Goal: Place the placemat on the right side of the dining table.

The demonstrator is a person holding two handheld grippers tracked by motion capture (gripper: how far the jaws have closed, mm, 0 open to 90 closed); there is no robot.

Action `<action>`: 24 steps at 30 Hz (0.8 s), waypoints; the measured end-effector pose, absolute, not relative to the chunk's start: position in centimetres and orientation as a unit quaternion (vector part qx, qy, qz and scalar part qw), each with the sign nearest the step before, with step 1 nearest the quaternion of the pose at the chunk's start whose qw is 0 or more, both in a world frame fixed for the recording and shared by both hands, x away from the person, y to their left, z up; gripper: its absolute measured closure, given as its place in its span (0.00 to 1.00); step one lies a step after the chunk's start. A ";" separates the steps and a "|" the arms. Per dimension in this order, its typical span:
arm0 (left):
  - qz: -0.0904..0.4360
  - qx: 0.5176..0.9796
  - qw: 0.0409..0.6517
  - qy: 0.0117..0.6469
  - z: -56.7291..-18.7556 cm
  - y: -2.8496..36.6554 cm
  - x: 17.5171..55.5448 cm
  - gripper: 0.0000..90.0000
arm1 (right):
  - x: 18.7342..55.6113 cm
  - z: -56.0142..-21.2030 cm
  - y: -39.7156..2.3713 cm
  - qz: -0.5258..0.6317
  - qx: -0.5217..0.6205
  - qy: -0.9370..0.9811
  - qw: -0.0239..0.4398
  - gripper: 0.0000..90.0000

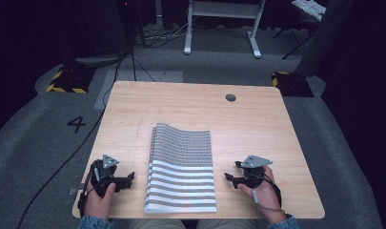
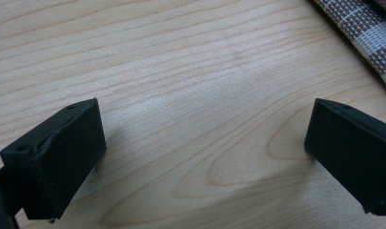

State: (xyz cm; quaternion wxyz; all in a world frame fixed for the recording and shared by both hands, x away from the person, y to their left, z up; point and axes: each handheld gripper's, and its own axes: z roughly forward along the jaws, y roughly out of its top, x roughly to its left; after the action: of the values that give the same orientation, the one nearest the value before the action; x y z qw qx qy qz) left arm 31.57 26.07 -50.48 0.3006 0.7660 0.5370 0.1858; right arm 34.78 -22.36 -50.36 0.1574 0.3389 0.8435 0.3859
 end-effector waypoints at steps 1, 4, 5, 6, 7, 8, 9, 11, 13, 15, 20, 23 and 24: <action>0.186 0.766 0.301 0.537 -50.5 26.1 31.6 0.00 | 34.8 -50.4 -22.4 0.386 0.339 0.843 0.157 0.36; 0.182 0.774 0.302 0.527 -50.5 26.3 31.6 0.00 | 34.8 -50.4 -22.3 0.386 0.341 0.843 0.158 0.36; 0.179 0.776 0.304 0.523 -50.5 26.4 31.7 0.00 | 34.8 -50.4 -22.3 0.386 0.341 0.842 0.158 0.36; 0.179 0.777 0.304 0.521 -50.5 26.4 31.7 0.00 | 34.7 -50.4 -22.3 0.386 0.342 0.842 0.159 0.36; 0.180 0.777 0.304 0.521 -50.5 26.4 31.8 0.00 | 34.7 -50.4 -22.3 0.385 0.343 0.842 0.159 0.36; 0.178 0.778 0.304 0.520 -50.5 26.4 31.8 0.00 | 34.7 -50.4 -22.3 0.385 0.343 0.842 0.159 0.36; 0.178 0.778 0.304 0.520 -50.5 26.4 31.8 0.00 | 34.7 -50.4 -22.3 0.385 0.343 0.842 0.159 0.36; 0.177 0.779 0.305 0.518 -50.5 26.4 31.9 0.00 | 34.7 -50.4 -22.3 0.385 0.343 0.842 0.159 0.36; 0.176 0.779 0.305 0.518 -50.5 26.4 31.9 0.00 | 34.7 -50.4 -22.3 0.385 0.342 0.842 0.159 0.36; 0.176 0.779 0.305 0.518 -50.5 26.4 31.9 0.00 | 34.7 -50.4 -22.3 0.385 0.342 0.842 0.159 0.36; 0.177 0.779 0.306 0.517 -50.5 26.4 31.9 0.00 | 34.6 -50.3 -22.1 0.388 0.339 0.842 0.160 0.43; 0.177 0.780 0.305 0.518 -50.5 26.4 31.9 0.00 | 34.5 -50.1 -22.0 0.383 0.333 0.847 0.157 0.53; 0.177 0.779 0.305 0.518 -50.5 26.4 31.9 0.00 | 34.4 -49.8 -21.6 0.373 0.336 0.851 0.155 0.59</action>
State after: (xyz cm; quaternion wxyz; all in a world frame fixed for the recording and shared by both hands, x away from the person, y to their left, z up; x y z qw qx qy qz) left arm 31.88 26.38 -50.49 0.3053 0.7791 0.5182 0.1768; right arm 34.37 -21.55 -49.79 0.1547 0.3357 0.8511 0.3728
